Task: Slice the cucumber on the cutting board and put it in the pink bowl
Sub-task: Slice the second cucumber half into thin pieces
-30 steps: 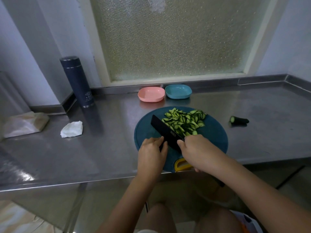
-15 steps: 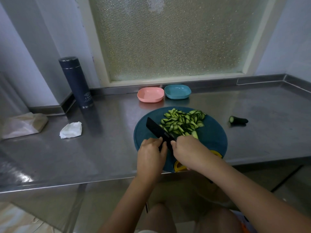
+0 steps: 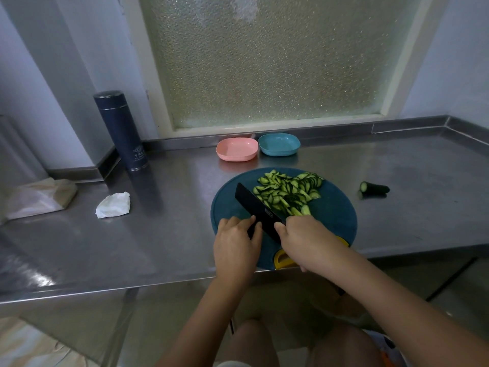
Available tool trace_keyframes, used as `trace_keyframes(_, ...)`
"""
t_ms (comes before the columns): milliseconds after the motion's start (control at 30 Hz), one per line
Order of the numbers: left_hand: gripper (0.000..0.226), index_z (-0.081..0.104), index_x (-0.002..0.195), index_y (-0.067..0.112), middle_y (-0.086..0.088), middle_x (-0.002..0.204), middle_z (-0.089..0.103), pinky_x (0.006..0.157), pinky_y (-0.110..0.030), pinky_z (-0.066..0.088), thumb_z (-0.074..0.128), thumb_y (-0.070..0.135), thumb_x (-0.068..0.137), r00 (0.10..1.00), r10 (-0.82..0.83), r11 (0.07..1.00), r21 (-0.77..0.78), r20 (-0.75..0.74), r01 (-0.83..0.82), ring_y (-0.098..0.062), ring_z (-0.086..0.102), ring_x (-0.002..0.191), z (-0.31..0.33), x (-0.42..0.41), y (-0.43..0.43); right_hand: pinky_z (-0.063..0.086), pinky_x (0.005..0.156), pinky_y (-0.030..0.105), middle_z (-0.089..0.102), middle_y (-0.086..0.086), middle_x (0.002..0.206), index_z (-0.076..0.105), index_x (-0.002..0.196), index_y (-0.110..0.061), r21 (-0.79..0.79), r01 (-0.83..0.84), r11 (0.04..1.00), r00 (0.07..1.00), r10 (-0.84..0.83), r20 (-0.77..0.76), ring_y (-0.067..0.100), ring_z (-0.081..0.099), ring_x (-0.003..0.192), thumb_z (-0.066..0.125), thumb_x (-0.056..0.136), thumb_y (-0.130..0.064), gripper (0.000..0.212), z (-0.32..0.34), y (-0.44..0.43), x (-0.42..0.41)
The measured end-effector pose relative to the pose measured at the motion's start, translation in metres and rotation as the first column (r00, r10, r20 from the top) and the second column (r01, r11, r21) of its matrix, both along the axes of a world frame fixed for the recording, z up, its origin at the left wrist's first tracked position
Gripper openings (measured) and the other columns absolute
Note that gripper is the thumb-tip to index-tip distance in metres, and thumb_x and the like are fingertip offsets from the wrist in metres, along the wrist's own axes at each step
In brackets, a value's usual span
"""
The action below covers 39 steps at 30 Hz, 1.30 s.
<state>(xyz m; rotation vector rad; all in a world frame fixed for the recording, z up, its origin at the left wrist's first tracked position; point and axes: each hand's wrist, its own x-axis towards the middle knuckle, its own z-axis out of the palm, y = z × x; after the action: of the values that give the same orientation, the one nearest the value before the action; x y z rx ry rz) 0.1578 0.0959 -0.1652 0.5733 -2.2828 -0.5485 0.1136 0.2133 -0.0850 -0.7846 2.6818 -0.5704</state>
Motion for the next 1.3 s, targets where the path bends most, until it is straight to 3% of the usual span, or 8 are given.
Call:
trace_keyframes(467, 0.023, 0.073, 0.098, 0.01, -0.006, 0.083, 0.07, 0.068, -0.022, 0.036, 0.065, 0.028, 0.086, 1.0, 0.011, 1.0, 0.021, 0.015, -0.011, -0.021, 0.058, 0.081, 0.0, 0.002, 0.0, 0.033, 0.047, 0.023, 0.043, 0.002, 0.065, 0.044, 0.075, -0.014, 0.02, -0.037, 0.999, 0.999, 0.037, -0.018, 0.014, 0.044, 0.054, 0.028, 0.104, -0.034, 0.039, 0.005, 0.001, 0.001)
trace_keyframes(600, 0.02, 0.074, 0.093, 0.009, -0.005, 0.078, 0.071, 0.066, -0.022, 0.037, 0.068, 0.025, 0.083, 1.0, 0.01, 1.0, 0.023, -0.001, -0.01, -0.021, 0.059, 0.078, 0.0, 0.002, 0.0, 0.037, 0.052, 0.026, 0.043, 0.002, 0.071, 0.051, 0.085, -0.013, 0.039, -0.017, 0.999, 0.998, 0.019, -0.051, 0.018, 0.048, 0.068, 0.028, 0.104, -0.034, 0.037, 0.0, -0.004, 0.003)
trace_keyframes(667, 0.018, 0.074, 0.092, 0.009, -0.006, 0.076, 0.07, 0.064, -0.022, 0.038, 0.069, 0.023, 0.083, 1.0, 0.001, 1.0, 0.018, 0.0, -0.001, -0.021, 0.059, 0.076, -0.001, 0.001, 0.0, 0.038, 0.062, 0.028, 0.049, 0.004, 0.079, 0.056, 0.095, -0.009, 0.04, -0.014, 0.999, 0.998, 0.016, -0.062, 0.018, 0.049, 0.074, 0.028, 0.104, -0.033, 0.038, -0.002, -0.008, 0.002)
trace_keyframes(800, 0.018, 0.075, 0.093, 0.009, -0.006, 0.073, 0.068, 0.063, -0.022, 0.037, 0.069, 0.023, 0.082, 1.0, -0.017, 1.0, 0.003, 0.018, 0.017, -0.022, 0.058, 0.075, -0.001, 0.0, -0.002, 0.034, 0.056, 0.027, 0.045, 0.001, 0.071, 0.04, 0.068, -0.016, 0.063, -0.044, 0.997, 0.997, 0.048, -0.052, 0.019, 0.048, 0.076, 0.029, 0.104, -0.029, 0.04, -0.009, -0.02, -0.002)
trace_keyframes(900, 0.026, 0.071, 0.103, 0.01, -0.006, 0.082, 0.066, 0.067, -0.022, 0.036, 0.065, 0.027, 0.085, 0.998, -0.042, 0.999, -0.001, 0.039, 0.042, -0.023, 0.056, 0.083, -0.001, 0.003, -0.004, 0.036, 0.066, 0.029, 0.052, 0.006, 0.083, 0.055, 0.083, -0.01, 0.056, -0.017, 0.998, 0.999, 0.019, -0.046, 0.02, 0.047, 0.077, 0.028, 0.104, -0.029, 0.039, -0.011, -0.027, -0.007)
trace_keyframes(967, 0.036, 0.064, 0.116, 0.014, -0.005, 0.094, 0.062, 0.074, -0.021, 0.034, 0.061, 0.033, 0.086, 0.992, -0.088, 0.996, -0.01, 0.089, 0.089, -0.02, 0.05, 0.091, -0.001, 0.008, -0.005, 0.037, 0.064, 0.028, 0.05, 0.005, 0.079, 0.056, 0.089, -0.009, 0.058, 0.002, 0.998, 1.0, 0.0, -0.027, 0.02, 0.048, 0.073, 0.028, 0.104, -0.03, 0.038, -0.012, -0.026, -0.011)
trace_keyframes(1100, 0.043, 0.053, 0.128, 0.023, -0.001, 0.105, 0.053, 0.079, -0.023, 0.041, 0.056, 0.037, 0.088, 0.98, -0.128, 0.992, 0.021, 0.156, 0.126, -0.015, 0.051, 0.096, 0.003, 0.009, -0.007, 0.035, 0.048, 0.024, 0.044, 0.005, 0.062, 0.04, 0.067, -0.012, 0.067, 0.024, 0.997, 1.0, -0.025, 0.017, 0.014, 0.042, 0.051, 0.027, 0.104, -0.032, 0.044, -0.012, -0.018, -0.017)
trace_keyframes(1300, 0.042, 0.052, 0.13, 0.017, -0.005, 0.113, 0.053, 0.078, -0.02, 0.039, 0.054, 0.032, 0.091, 0.984, -0.068, 0.996, 0.073, 0.163, 0.057, -0.017, 0.054, 0.1, 0.012, -0.012, -0.008, 0.034, 0.048, 0.024, 0.043, 0.005, 0.063, 0.047, 0.075, -0.007, 0.055, 0.05, 0.997, 0.998, -0.053, 0.044, 0.015, 0.04, 0.051, 0.027, 0.104, -0.032, 0.044, -0.01, -0.018, -0.02)
